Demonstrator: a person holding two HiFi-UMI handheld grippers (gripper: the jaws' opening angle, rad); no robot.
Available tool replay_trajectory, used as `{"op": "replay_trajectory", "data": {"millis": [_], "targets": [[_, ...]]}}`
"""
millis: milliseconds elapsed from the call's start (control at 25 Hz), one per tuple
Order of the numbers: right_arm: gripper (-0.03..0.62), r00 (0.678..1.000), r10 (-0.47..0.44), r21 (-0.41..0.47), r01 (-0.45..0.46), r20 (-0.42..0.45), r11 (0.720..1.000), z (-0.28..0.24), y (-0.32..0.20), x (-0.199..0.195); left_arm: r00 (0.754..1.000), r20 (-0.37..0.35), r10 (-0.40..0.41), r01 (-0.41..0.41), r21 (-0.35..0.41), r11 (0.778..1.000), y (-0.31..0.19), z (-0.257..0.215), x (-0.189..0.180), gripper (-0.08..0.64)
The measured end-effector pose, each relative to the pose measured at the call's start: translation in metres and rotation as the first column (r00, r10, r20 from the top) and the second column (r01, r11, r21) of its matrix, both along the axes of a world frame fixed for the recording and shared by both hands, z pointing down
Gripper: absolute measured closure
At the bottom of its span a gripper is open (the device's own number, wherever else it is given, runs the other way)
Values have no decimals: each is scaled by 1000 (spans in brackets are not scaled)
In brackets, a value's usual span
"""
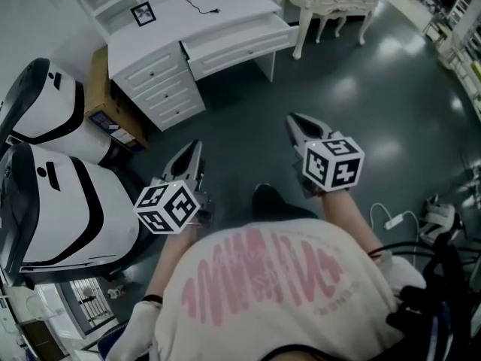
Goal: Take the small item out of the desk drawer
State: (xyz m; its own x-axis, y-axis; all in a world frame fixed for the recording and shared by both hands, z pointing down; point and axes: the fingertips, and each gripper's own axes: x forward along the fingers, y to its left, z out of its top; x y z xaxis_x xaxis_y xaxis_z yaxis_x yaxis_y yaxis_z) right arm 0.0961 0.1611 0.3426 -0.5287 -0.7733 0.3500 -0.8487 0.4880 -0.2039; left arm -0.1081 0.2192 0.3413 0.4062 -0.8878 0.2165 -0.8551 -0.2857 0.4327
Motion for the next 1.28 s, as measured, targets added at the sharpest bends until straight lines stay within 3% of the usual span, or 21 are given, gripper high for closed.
{"op": "replay_trajectory", "data": {"millis": [240, 520, 880, 1120, 1280], "targets": [[575, 1000, 7, -24, -7, -8, 1000, 14, -37, -6, 1000, -6, 22, -22, -16, 1000, -42, 9, -1, 531], [575, 1000, -12, -34, 12, 8, 999, 17, -115, -24, 1000, -6, 7, -7, -17, 1000, -114, 6, -18, 531], [575, 998, -55, 36, 54, 35, 998, -14, -227, -46, 998, -3, -57, 57, 62, 996, -211, -22, -45, 531], [575, 989, -99, 108, 87, 109, 990, -37, -266, -54, 998, -24, -55, 57, 96, 994, -252, -33, -48, 531], [575, 985, -107, 109, 92, 133, 990, -38, -284, -53, 999, -18, -51, 52, 96, 994, -274, -33, -47, 531]]}}
